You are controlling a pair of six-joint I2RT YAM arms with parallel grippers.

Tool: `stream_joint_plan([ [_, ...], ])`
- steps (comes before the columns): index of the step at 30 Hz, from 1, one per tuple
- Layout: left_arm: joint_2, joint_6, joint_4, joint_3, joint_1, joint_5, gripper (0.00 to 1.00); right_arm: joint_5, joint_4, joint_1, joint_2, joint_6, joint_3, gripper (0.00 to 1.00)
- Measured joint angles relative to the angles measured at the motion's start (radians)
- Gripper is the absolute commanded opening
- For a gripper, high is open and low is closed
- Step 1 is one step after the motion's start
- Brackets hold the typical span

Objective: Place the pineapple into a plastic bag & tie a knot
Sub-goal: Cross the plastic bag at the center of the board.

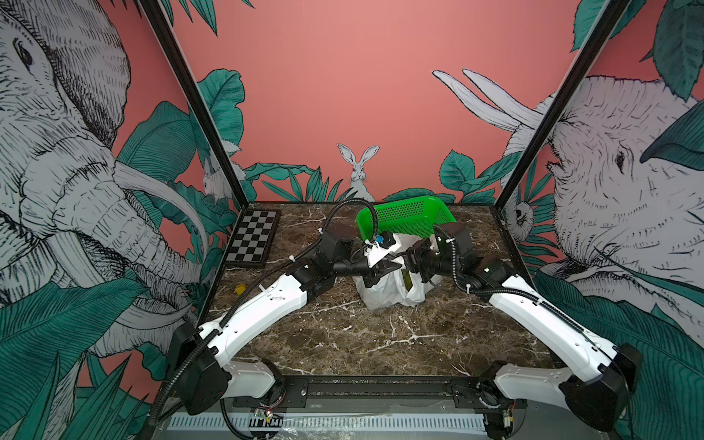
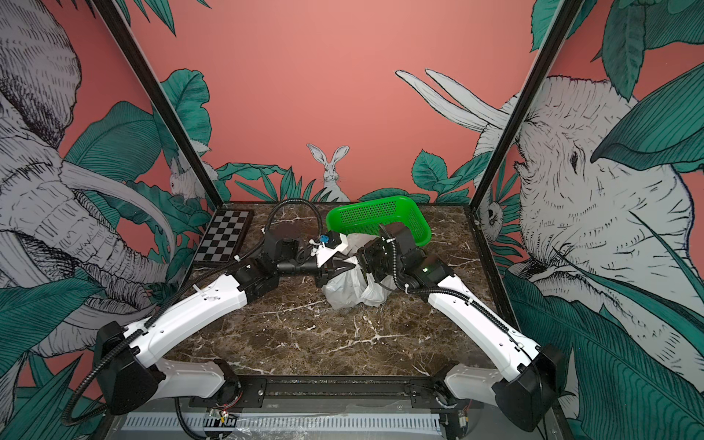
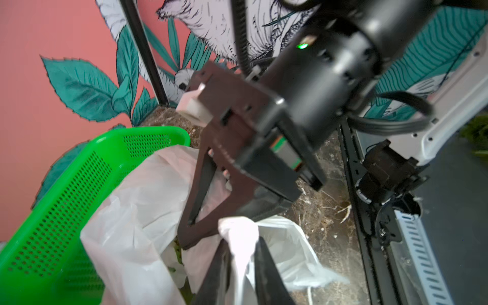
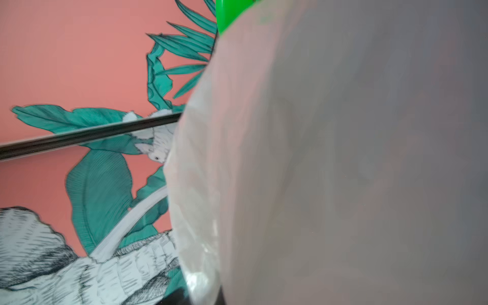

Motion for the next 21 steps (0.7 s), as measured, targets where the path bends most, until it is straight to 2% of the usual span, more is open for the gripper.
stream_joint_plan([
  [2,-0.035,-0.009,-0.004,-0.005,0.001,-0.005,0.56,0.0,0.001,-0.008,0.0,-0.004,-0.015,0.0],
  [4,-0.094,-0.019,-0.006,-0.011,0.01,-0.021,0.63,-0.008,0.006,-0.018,-0.007,-0.012,-0.035,0.0],
  [9,-0.207,-0.011,-0.024,-0.013,0.078,-0.077,0.65,-0.042,0.008,-0.049,-0.029,-0.05,-0.061,0.0],
  [11,-0.203,0.0,-0.023,-0.012,0.106,-0.087,0.65,-0.06,0.007,-0.059,-0.032,-0.069,-0.06,0.0],
  [14,-0.124,0.004,-0.02,0.011,0.124,-0.082,0.64,-0.086,-0.002,-0.069,-0.032,-0.103,-0.053,0.0],
  [17,0.0,0.002,-0.02,0.061,0.124,-0.048,0.57,-0.11,-0.009,-0.075,-0.032,-0.135,-0.039,0.0],
  [21,0.097,-0.006,-0.016,0.081,0.125,0.018,0.37,-0.144,-0.011,-0.084,-0.032,-0.184,-0.013,0.0],
])
